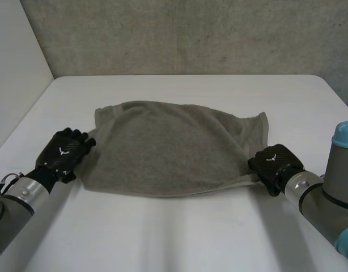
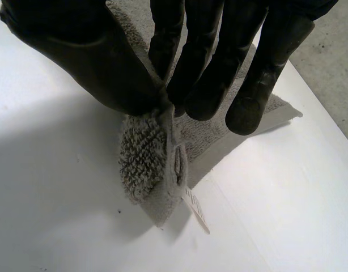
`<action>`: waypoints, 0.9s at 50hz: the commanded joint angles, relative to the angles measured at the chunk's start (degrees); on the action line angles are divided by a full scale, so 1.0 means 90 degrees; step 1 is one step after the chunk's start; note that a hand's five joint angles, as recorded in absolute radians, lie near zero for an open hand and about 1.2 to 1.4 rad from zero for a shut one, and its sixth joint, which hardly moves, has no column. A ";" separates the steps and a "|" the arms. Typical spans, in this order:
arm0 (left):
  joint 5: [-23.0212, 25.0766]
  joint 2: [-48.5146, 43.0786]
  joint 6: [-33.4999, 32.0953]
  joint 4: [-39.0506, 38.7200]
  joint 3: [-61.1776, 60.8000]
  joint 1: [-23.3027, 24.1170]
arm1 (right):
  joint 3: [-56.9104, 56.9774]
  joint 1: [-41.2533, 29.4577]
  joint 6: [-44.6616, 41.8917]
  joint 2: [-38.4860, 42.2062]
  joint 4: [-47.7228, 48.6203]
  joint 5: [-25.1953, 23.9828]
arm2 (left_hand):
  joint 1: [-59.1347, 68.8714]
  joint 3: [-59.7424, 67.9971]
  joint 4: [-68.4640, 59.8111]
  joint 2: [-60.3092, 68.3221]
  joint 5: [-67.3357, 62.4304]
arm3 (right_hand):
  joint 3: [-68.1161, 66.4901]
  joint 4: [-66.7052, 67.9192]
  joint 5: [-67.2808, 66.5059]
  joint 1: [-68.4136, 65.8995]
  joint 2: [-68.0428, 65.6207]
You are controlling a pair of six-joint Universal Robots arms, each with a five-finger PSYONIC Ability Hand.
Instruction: Fold the towel.
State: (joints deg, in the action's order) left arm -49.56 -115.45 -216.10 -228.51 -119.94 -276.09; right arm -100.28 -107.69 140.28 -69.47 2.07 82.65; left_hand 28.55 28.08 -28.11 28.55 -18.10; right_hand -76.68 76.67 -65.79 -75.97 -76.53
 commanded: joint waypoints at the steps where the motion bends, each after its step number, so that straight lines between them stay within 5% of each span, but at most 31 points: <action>1: 0.0340 -0.0014 0.0007 0.0009 -0.0052 -0.0046 | -0.0010 0.0003 0.0048 0.0004 0.0053 0.0006 | 0.3708 0.3761 -0.3757 0.3708 -0.3758 | -0.0369 0.0370 -0.0468 -0.0448 -0.0386; 4: 0.0428 -0.0023 0.0017 0.0038 -0.0071 -0.0066 | 0.0000 0.0012 0.0057 -0.0005 0.0053 0.0016 | 0.5707 0.5759 -0.5756 0.5707 -0.5757 | -0.0369 0.0370 -0.0468 -0.0448 -0.0386; 14: 0.0497 0.0543 0.0075 0.0478 -0.0120 -0.0173 | 0.0097 0.0256 0.0350 -0.0288 -0.0025 0.0026 | 0.5717 0.5769 -0.5766 0.5717 -0.5767 | -0.0369 0.0370 -0.0468 -0.0448 -0.0386; 22: 0.0399 0.1109 0.0329 0.1774 -0.0052 -0.0486 | 0.0127 0.0511 0.0067 -0.0279 -0.0972 -0.0023 | 0.5717 0.5769 -0.5766 0.5717 -0.5767 | -0.0369 0.0370 -0.0468 -0.0448 -0.0386; 25: 0.0389 0.1119 0.0417 0.2029 -0.0052 -0.0457 | 0.0019 0.0598 0.0057 -0.0269 -0.0836 -0.0189 | 0.5717 0.5769 -0.5766 0.5717 -0.5767 | 0.1288 -0.1286 0.1189 0.1209 0.1271; 31: 0.0166 0.1090 0.0583 0.2050 -0.0052 -0.0417 | -0.0263 0.0676 0.0097 -0.0181 -0.0329 -0.0326 | 0.5717 0.5769 -0.5766 0.5717 -0.5767 | 0.3285 -0.3284 0.3186 0.3206 0.3268; 45: -0.0021 0.1031 0.1199 0.2040 -0.0003 -0.0447 | -0.1123 0.0960 0.0184 -0.0259 0.0327 -0.0375 | 0.5717 0.5769 -0.5766 0.5717 -0.5767 | 0.3232 -0.3230 0.3132 0.3153 0.3215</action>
State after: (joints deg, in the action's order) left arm -49.82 -106.16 -206.66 -210.09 -120.01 -280.05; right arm -108.20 -99.51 141.59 -71.56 4.70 79.56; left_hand 67.81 69.68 -69.79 69.69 -58.68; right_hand -48.46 48.46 -37.13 -47.45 -48.82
